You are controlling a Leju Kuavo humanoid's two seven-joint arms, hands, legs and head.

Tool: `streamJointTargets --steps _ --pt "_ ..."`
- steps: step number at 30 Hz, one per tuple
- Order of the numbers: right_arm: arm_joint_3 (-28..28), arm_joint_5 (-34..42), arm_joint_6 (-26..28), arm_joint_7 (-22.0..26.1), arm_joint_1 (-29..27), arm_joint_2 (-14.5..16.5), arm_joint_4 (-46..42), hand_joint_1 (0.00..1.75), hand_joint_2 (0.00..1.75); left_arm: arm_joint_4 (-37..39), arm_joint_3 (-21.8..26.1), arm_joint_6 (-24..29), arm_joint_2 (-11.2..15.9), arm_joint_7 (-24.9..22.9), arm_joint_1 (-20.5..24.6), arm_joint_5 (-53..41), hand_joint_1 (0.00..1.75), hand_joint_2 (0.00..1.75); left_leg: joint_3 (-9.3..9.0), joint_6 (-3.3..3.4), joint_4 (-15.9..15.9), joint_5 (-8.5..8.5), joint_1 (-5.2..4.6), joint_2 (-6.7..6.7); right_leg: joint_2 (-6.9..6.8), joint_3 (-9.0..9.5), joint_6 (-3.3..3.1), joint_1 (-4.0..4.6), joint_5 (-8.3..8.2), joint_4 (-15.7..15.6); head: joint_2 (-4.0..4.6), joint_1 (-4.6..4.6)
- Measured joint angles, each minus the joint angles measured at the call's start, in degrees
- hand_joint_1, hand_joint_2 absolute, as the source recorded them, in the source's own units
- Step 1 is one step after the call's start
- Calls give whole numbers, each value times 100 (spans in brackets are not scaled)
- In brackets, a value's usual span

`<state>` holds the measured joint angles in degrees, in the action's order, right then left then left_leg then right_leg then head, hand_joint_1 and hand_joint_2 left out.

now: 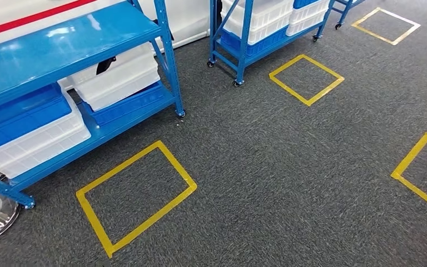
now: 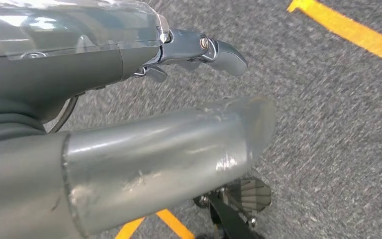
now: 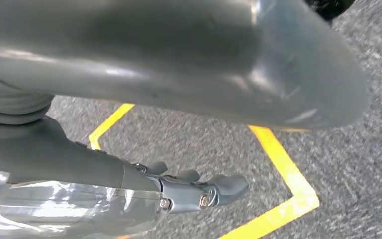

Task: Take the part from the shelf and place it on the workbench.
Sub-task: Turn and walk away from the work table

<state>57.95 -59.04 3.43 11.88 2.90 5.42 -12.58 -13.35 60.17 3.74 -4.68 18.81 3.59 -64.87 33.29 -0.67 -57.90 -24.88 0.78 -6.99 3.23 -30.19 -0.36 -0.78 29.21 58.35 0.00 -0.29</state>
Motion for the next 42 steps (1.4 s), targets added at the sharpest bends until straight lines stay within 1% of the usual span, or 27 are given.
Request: streamJointTargets --steps 1,3,5,7,8,9,10,12,13,14,16,18,20,22,23,24,25,27,29,31,32,34,36,38,39,40,42 --pt "3 0 1 0 6 -3 0 0 0 0 4 1 -2 1 -15 -8 0 0 16 -32 -4 3 9 -2 -71 4 -41 -4 -22 -23 0 0" --pt "10 0 1 3 8 -4 -1 0 0 0 11 2 -5 1 -29 -31 0 0 132 -80 -219 -161 1 230 -216 7 -137 -15 -68 -81 0 31" --pt "24 0 1 5 -12 -6 -1 0 0 0 17 5 -5 3 -6 -43 0 0 416 -109 -874 -565 -6 542 -372 -7 -196 7 -80 -99 0 72" --pt "34 0 1 5 -27 -8 -1 0 0 0 21 5 -5 5 3 -46 0 0 685 -138 -1553 -858 -1 633 -542 -22 -210 34 -77 -96 0 84" --pt "36 0 2 5 -26 -9 -1 0 0 0 22 5 -6 5 -7 -48 0 0 690 -146 -1637 -855 0 654 -621 -25 -210 42 -76 -94 0 84" --pt "37 0 2 5 -21 -9 -1 0 0 0 22 5 -7 5 -17 -50 0 0 576 -147 -1481 -748 1 679 -692 -23 -205 47 -72 -90 0 84" --pt "37 -1 2 5 -15 -8 -1 0 0 0 22 6 -6 5 -23 -51 0 0 362 -140 -1126 -578 -1 736 -759 -14 -195 49 -65 -84 0 85" --pt "38 -7 -3 5 -9 -8 0 0 0 0 22 8 -4 7 -4 -52 0 0 -80 -84 -337 -317 -25 967 -886 3 -151 74 -35 -57 0 86" --pt "39 -11 -6 5 -6 -8 1 0 0 0 22 12 -4 10 7 -54 0 0 -195 -43 -110 -258 -41 1041 -944 10 -124 87 -23 -43 0 78" --pt "41 -16 -9 5 4 -8 1 0 0 0 23 17 -4 13 10 -56 0 0 -229 -4 -14 -247 -57 1067 -997 16 -97 100 -14 -34 0 70" --pt "43 -25 -11 5 37 -9 0 0 0 0 28 27 -5 18 -12 -57 0 0 -215 70 8 -213 -52 941 -1065 37 -40 99 -4 -34 0 57" --pt "43 -39 -14 7 52 -8 0 0 0 0 31 32 -10 21 -19 -58 0 0 -226 148 57 -164 -22 831 -837 -16 25 73 148 133 0 40" --pt "44 -52 -15 5 36 -5 1 0 0 0 31 33 -19 24 6 -58 0 0 -204 202 78 -125 -7 713 -478 -291 70 36 516 741 0 13" --pt "45 -63 -15 -2 15 -6 1 0 0 0 31 32 -23 25 18 -58 0 0 -174 214 74 -110 -9 572 -355 -632 89 19 791 1436 0 6" --pt "45 -68 -15 -7 8 -7 1 0 0 0 31 29 -24 26 13 -57 0 0 -169 210 69 -105 -10 497 -344 -703 93 13 772 1562 0 5" --pt "45 -74 -15 -14 4 -8 1 0 0 0 32 24 -25 28 5 -57 0 0 -169 202 61 -101 -9 417 -332 -660 90 5 627 1448 0 5" --pt "45 -80 -15 -19 2 -8 1 0 0 0 32 20 -27 32 0 -58 0 0 -171 192 51 -100 -8 337 -300 -519 81 -4 400 1128 0 5" --pt "47 -94 -15 -29 -1 -10 1 0 0 0 33 14 -34 46 5 -60 0 0 -160 154 23 -101 -9 194 -102 -174 57 -20 35 353 0 7" --pt "52 -102 -15 -36 3 -14 1 0 0 0 35 14 -39 64 14 -64 0 0 -124 84 6 -88 -10 82 22 -42 38 -13 -46 31 0 10" --pt "66 -98 -22 -39 22 -16 1 0 0 0 39 5 -39 92 1 -69 0 0 -94 4 19 -64 -5 -15 -65 -45 -6 -5 -64 10 0 12" --pt "75 -93 -31 -39 29 -15 1 0 0 1 42 -9 -43 112 -13 -68 0 0 -75 -24 -7 -87 -5 36 -119 -40 -46 -9 -82 -14 0 12" --pt "95 -80 -52 -33 26 -14 1 0 0 2 48 -53 -50 162 -13 -60 0 0 81 -63 -340 -310 -13 308 -224 -35 -136 -20 -111 -62 0 48" --pt "116 -74 -69 -30 3 -14 1 0 0 2 62 -88 -52 219 15 -52 0 0 401 -84 -1057 -678 -13 575 -323 -47 -188 11 -97 -66 0 86" --pt "133 -74 -78 -33 -12 -15 1 0 0 2 86 -101 -52 257 19 -53 0 0 622 -96 -1578 -827 -8 644 -406 -47 -203 38 -75 -61 0 90" --pt "139 -74 -78 -38 -13 -15 1 0 0 2 98 -104 -52 263 10 -55 0 0 590 -90 -1550 -754 -8 656 -435 -39 -201 46 -67 -58 0 91" --pt "143 -74 -78 -48 -11 -15 1 0 0 2 108 -105 -52 265 2 -57 0 0 441 -74 -1294 -592 -10 665 -459 -20 -194 53 -55 -55 1 93" --pt "154 -76 -80 -74 -6 -14 1 0 0 2 122 -104 -51 265 2 -60 0 0 5 -4 -484 -294 -36 720 -501 22 -163 69 -24 -47 1 93"
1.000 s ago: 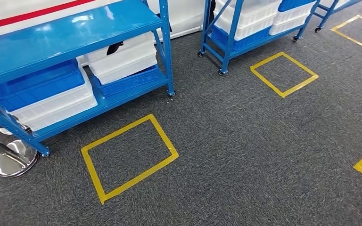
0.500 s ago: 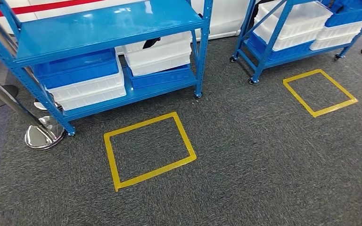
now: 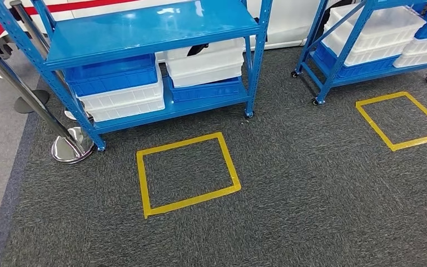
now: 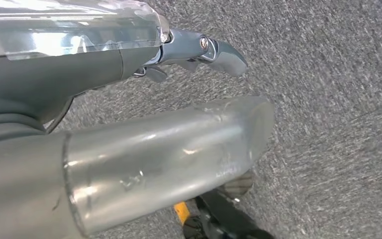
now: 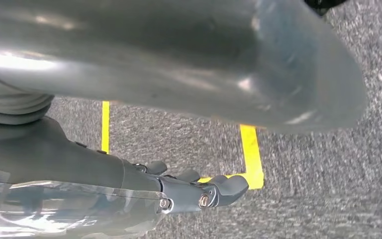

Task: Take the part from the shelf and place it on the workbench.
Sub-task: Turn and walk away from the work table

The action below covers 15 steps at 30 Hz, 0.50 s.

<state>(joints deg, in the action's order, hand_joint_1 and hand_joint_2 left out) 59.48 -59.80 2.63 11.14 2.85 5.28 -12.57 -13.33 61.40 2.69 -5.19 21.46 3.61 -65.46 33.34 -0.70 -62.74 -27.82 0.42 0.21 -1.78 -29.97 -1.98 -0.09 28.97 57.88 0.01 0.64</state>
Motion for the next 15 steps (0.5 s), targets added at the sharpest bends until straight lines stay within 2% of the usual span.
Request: streamJointTargets --steps 1,2,4,6,7,8,10,11,12,13,15 --pt "8 -2 -1 -14 2 2 0 0 0 0 3 0 1 0 6 0 0 0 -154 40 301 61 -21 28 -17 13 27 5 14 0 0 -2" --pt "15 -4 -2 -25 5 4 0 0 0 0 4 0 2 0 7 0 0 0 -231 78 466 58 -43 50 -31 24 59 6 24 -5 -1 -3" --pt "27 -7 -3 -41 9 8 0 0 0 0 9 -1 3 -1 -5 0 0 0 -264 146 534 28 -54 32 -43 35 140 -2 -17 52 -1 0" --pt "34 -8 -3 -51 11 6 0 0 0 0 13 -1 4 -1 -19 0 0 0 -341 213 585 34 -28 4 7 -3 203 -18 15 223 -1 -6" --pt "36 -9 -3 -53 14 6 1 0 0 0 13 -1 3 -1 -16 0 0 0 -382 238 599 35 -17 -6 52 -99 225 -28 127 403 0 -19" --pt "38 -10 -4 -54 15 6 1 0 0 0 13 -2 1 -1 -12 0 0 0 -408 256 609 28 -11 -10 100 -275 243 -40 291 703 -1 -35" --pt "42 -11 -3 -55 13 4 2 0 0 0 13 -3 -2 0 -6 0 0 0 -439 271 607 -7 -11 -28 148 -750 273 -55 591 1435 -1 -56" --pt "45 -11 -2 -56 6 1 2 0 0 0 13 -3 -4 0 -10 0 0 0 -467 267 606 -34 -12 -43 154 -938 287 -62 619 1667 -1 -56" --pt "50 -11 -1 -56 -3 -2 2 0 0 0 13 -3 -4 0 -14 0 0 0 -507 256 606 -67 -10 -61 155 -1025 293 -66 527 1691 -1 -58" --pt "54 -11 -1 -56 -12 -4 2 0 0 0 13 -3 -7 0 -18 0 0 0 -566 240 606 -108 -6 -82 155 -996 294 -69 321 1483 -1 -60" --pt "62 -11 -1 -58 -32 -8 2 0 0 0 14 -3 -17 0 -18 0 0 0 -691 196 603 -205 0 -109 164 -760 272 -64 -191 725 0 -66"
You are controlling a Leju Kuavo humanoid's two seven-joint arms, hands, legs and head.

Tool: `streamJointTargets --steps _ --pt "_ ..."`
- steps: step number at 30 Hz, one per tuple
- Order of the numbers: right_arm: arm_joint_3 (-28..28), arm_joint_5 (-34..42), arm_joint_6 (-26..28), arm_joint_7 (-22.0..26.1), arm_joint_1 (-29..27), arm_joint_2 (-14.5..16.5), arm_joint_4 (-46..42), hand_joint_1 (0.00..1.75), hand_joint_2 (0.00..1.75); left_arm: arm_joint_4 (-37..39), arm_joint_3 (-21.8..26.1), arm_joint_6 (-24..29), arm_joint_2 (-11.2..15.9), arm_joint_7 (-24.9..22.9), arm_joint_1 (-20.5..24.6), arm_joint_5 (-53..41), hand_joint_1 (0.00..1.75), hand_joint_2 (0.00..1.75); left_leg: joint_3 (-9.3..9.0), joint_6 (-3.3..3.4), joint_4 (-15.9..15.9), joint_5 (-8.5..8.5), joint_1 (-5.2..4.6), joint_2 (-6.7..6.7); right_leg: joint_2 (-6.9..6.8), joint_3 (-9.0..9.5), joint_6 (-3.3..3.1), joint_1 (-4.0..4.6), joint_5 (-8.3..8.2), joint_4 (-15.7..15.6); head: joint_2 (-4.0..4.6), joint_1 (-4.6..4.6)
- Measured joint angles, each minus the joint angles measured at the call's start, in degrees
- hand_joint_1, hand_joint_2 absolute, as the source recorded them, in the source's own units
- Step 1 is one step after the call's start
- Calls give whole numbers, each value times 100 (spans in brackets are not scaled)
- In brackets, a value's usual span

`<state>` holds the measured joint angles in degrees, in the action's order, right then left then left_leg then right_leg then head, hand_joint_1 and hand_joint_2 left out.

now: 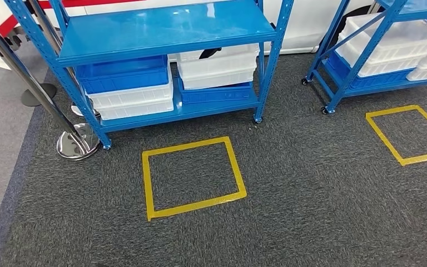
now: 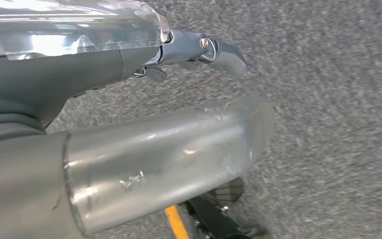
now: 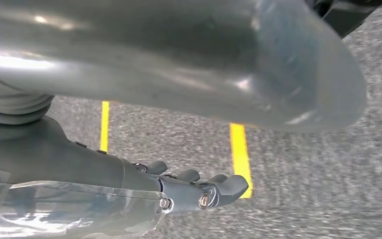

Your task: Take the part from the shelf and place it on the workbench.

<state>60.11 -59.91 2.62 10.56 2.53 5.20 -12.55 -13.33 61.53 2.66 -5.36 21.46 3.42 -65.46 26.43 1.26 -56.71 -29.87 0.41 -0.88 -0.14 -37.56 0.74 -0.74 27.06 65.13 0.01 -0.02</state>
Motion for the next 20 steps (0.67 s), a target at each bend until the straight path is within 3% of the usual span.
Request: streamJointTargets --steps 2,6,7,9,11,12,13,16,18,20 --pt "6 -1 1 -4 -1 -2 0 0 0 1 2 -1 -8 -2 14 0 0 0 -56 -67 4 -89 -10 -16 10 149 -53 30 -208 -490 0 -7" --pt "10 -5 1 10 5 -2 0 0 0 2 3 -10 -13 -10 23 -1 0 0 -75 -190 -204 -113 -14 -6 7 281 -218 29 -150 -600 0 -1" --pt "10 -7 -1 20 5 -2 0 0 0 3 4 -14 -17 -11 24 -1 0 0 23 -209 -416 -151 -9 9 1 339 -258 23 -120 -612 0 6" --pt "12 -14 -14 31 9 -2 0 0 0 4 5 -17 -24 -12 26 0 0 0 416 -249 -1087 -390 2 38 -19 430 -317 27 -45 -623 0 13" --pt "13 -51 -28 31 10 -4 0 0 0 4 7 -18 -25 -13 21 -3 0 0 858 -276 -1658 -690 6 44 -42 522 -333 39 45 -622 0 18" --pt "13 -82 -28 29 6 -5 0 0 0 4 8 -18 -25 -13 16 -8 0 0 991 -277 -1751 -739 7 45 -50 577 -331 44 91 -622 0 18" --pt "12 -109 -16 27 1 -7 0 0 0 4 8 -19 -26 -13 10 -12 0 0 1025 -265 -1620 -634 6 48 -56 649 -321 49 144 -622 -1 19" --pt "13 -110 17 35 -1 -9 0 0 0 4 11 -18 -27 -13 -12 -18 0 0 834 -194 -629 131 -15 81 -85 871 -276 60 309 -621 1 15" --pt "15 -101 17 43 14 -11 0 0 0 4 15 -16 -30 -10 -16 -19 0 0 773 -137 -330 341 -55 105 -91 943 -213 63 394 -617 1 21" --pt "15 -103 11 50 27 -15 0 0 0 4 18 -16 -33 -6 -16 -20 0 0 757 -91 -309 326 -70 107 -87 979 -153 65 428 -597 0 28"
